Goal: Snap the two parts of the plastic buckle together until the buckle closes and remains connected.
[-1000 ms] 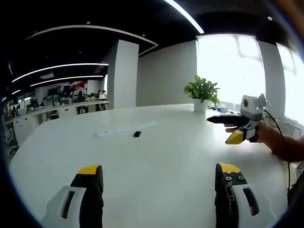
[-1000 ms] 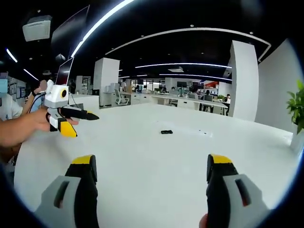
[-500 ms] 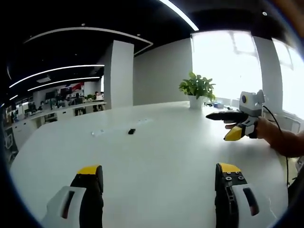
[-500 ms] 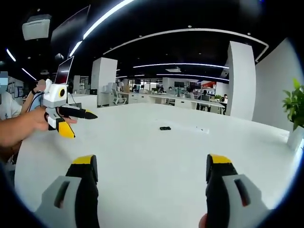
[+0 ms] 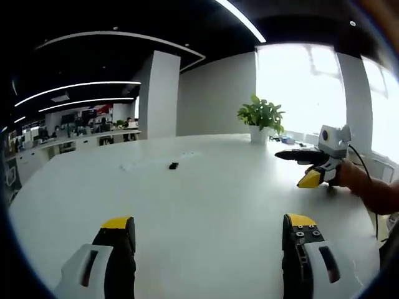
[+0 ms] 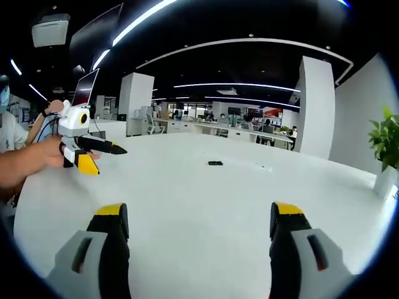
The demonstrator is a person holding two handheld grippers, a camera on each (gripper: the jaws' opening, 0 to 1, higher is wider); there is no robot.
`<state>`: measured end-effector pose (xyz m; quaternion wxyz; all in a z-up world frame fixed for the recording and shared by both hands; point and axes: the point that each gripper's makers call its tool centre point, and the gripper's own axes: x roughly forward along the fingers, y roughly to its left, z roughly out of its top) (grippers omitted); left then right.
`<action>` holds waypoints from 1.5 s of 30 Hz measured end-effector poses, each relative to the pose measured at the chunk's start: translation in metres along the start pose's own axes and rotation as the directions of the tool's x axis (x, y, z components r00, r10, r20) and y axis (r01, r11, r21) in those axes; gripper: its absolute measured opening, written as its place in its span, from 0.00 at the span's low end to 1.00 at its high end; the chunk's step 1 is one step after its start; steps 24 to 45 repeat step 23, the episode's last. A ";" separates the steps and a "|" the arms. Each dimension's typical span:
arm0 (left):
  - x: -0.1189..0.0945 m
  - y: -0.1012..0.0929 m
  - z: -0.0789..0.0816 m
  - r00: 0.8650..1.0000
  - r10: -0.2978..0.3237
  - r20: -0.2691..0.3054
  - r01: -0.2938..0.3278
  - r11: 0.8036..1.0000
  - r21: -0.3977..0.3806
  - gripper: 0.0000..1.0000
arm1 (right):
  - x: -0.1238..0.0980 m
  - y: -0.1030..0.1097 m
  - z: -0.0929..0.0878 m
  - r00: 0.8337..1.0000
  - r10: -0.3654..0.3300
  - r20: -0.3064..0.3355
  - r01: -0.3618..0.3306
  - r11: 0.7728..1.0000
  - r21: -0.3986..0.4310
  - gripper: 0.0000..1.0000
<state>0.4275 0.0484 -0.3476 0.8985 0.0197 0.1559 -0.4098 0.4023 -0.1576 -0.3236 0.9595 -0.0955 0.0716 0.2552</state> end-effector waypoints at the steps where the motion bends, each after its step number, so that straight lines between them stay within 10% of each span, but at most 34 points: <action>1: -0.001 0.000 0.002 1.000 0.000 0.008 0.000 1.000 0.002 0.99 | 0.000 0.000 0.001 1.000 -0.001 0.003 0.001 1.000 0.011 0.95; 45: -0.018 -0.010 0.014 0.996 0.004 0.085 -0.008 0.999 0.037 0.98 | 0.001 0.006 -0.001 1.000 0.007 0.008 -0.007 1.000 -0.015 0.98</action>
